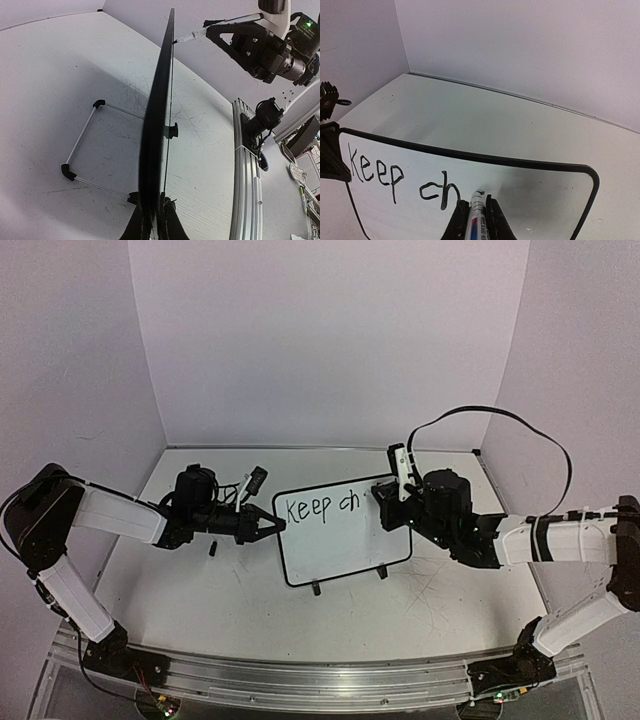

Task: Write a sentence on the whiteboard

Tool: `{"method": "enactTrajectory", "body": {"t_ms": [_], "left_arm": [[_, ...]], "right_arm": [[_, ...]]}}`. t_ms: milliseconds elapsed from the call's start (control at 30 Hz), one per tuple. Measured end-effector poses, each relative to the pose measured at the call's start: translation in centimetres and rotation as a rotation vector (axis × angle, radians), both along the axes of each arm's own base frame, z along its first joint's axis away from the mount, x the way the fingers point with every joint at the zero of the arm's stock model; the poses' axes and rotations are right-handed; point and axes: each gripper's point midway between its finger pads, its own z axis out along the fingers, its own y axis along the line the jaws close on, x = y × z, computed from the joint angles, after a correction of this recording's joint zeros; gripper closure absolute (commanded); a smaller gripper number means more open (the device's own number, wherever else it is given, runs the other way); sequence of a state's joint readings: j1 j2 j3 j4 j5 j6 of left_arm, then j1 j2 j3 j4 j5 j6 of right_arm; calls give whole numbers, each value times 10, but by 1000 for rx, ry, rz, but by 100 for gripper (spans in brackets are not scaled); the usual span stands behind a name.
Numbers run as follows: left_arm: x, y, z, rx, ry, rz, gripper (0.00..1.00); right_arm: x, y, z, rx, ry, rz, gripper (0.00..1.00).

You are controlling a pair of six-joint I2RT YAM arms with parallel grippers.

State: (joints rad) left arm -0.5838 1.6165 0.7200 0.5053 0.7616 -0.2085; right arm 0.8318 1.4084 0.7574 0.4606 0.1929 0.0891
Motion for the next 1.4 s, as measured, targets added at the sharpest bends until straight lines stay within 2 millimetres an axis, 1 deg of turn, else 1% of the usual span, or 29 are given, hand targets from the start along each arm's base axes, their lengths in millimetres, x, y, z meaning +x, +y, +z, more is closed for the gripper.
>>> {"method": "enactTrajectory", "body": {"t_ms": [833, 1200, 1400], "left_arm": [[0, 0, 0, 0, 0, -1, 100], [0, 0, 0, 0, 0, 1, 100], [0, 0, 0, 0, -1, 0, 100]], "right_arm": [[-7, 8, -10, 13, 55, 45, 100], [-9, 5, -18, -7, 76, 43, 100], [-9, 2, -18, -16, 75, 27, 100]]}}
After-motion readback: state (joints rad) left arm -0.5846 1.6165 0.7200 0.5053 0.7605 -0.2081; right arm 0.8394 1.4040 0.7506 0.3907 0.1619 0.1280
